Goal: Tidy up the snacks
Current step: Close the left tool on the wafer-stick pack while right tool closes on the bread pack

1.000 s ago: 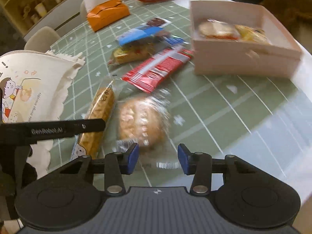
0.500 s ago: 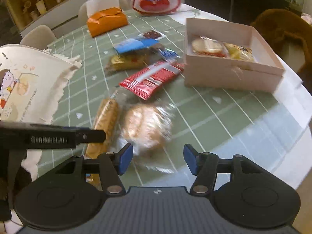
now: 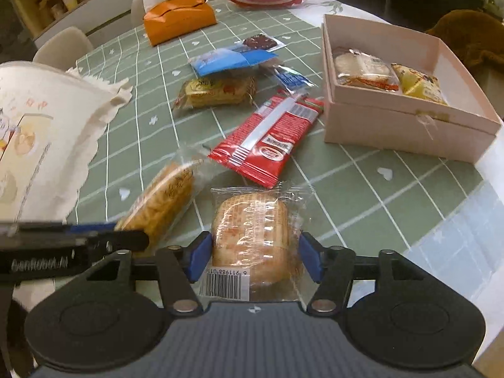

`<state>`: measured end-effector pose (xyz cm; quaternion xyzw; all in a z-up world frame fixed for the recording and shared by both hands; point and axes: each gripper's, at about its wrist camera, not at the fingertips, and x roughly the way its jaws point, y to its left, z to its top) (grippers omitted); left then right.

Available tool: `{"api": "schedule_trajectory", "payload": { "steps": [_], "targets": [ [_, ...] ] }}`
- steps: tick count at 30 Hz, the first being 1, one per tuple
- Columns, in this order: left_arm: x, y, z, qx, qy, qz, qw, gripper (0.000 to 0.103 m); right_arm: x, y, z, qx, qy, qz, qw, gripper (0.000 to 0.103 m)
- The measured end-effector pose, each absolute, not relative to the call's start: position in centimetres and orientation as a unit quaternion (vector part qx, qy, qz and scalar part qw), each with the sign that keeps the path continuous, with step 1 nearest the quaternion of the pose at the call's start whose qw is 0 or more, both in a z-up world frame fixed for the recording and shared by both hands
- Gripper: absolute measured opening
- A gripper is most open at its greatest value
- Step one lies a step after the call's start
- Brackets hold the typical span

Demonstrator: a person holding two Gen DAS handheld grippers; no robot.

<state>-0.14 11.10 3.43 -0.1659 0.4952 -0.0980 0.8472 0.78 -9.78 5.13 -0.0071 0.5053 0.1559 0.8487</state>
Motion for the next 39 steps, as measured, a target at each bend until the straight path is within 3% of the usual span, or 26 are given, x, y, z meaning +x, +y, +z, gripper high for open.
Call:
{"api": "schedule_trajectory", "payload": {
  "steps": [8,18,26,39],
  "targets": [
    [-0.1,9.2,3.4,-0.157,0.507,-0.126,0.838,0.037,-1.1,-14.9,5.3,0.011,0.512,0.112,0.852,0.056],
    [-1.8,4.5,3.8,-0.092,0.53,-0.194,0.82,0.037,-1.9,-17.3,5.2,0.023,0.503,0.079,0.86,0.056],
    [-1.6,4.3,3.4,-0.104,0.527,-0.176,0.825,0.037,-1.9,-17.1,4.6,0.011,0.497,0.079,0.864,0.063],
    [-1.5,8.1,3.8,-0.167,0.512,-0.102,0.837,0.033,-1.0,-16.4,4.4,-0.012,0.504,0.083,0.86,0.064]
  ]
}}
